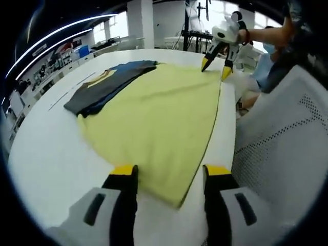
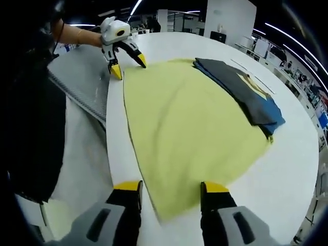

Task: Fold the garment on the visible template until the final outline fits inside the template.

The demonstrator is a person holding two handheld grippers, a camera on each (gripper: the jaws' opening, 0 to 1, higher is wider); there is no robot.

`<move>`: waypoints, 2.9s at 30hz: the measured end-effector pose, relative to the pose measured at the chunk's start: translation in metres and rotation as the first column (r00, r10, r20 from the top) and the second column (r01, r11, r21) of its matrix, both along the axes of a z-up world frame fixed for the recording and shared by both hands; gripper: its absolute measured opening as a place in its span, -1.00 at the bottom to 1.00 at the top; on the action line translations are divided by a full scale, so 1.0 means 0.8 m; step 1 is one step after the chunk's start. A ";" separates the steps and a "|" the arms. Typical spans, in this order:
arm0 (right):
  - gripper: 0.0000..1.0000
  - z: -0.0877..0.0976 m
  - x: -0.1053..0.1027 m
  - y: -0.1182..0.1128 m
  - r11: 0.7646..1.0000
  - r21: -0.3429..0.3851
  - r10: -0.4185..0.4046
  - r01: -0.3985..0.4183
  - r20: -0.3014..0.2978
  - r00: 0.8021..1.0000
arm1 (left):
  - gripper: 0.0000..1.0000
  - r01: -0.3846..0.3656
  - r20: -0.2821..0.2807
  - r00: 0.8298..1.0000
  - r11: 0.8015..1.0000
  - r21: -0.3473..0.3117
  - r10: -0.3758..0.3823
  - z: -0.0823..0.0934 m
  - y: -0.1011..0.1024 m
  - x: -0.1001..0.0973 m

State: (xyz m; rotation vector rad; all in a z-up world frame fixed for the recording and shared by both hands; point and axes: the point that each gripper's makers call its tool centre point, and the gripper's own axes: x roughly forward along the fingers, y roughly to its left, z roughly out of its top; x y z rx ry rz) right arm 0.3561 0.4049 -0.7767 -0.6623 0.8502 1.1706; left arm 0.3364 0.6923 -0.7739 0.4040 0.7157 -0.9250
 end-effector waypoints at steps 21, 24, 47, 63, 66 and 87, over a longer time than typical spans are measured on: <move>-0.80 0.000 0.010 0.000 1.000 -0.012 0.012 -0.012 0.014 1.000 | -0.84 0.026 -0.008 1.000 0.999 0.047 -0.026 -0.003 -0.006 0.013; -0.89 0.000 0.014 -0.001 1.000 -0.016 0.005 -0.005 0.029 1.000 | -0.96 0.026 0.002 1.000 0.998 0.065 -0.027 -0.003 -0.006 0.016; -1.00 0.010 -0.014 0.004 0.998 0.048 -0.039 0.041 -0.026 0.999 | -1.00 0.037 -0.013 0.999 0.996 0.081 -0.036 0.008 0.009 -0.014; -1.00 0.013 -0.048 0.002 0.996 0.062 -0.056 0.060 -0.066 0.996 | -1.00 0.037 -0.055 0.998 0.998 0.060 -0.034 0.011 0.006 -0.049; -1.00 0.012 -0.055 0.001 0.996 0.064 -0.058 0.063 -0.076 0.995 | -1.00 0.038 -0.068 0.997 0.997 0.063 -0.034 0.009 0.005 -0.058; -1.00 0.018 -0.086 0.000 0.997 0.071 -0.035 0.043 -0.118 0.992 | -1.00 0.030 -0.110 0.994 0.999 0.031 -0.026 0.015 0.005 -0.086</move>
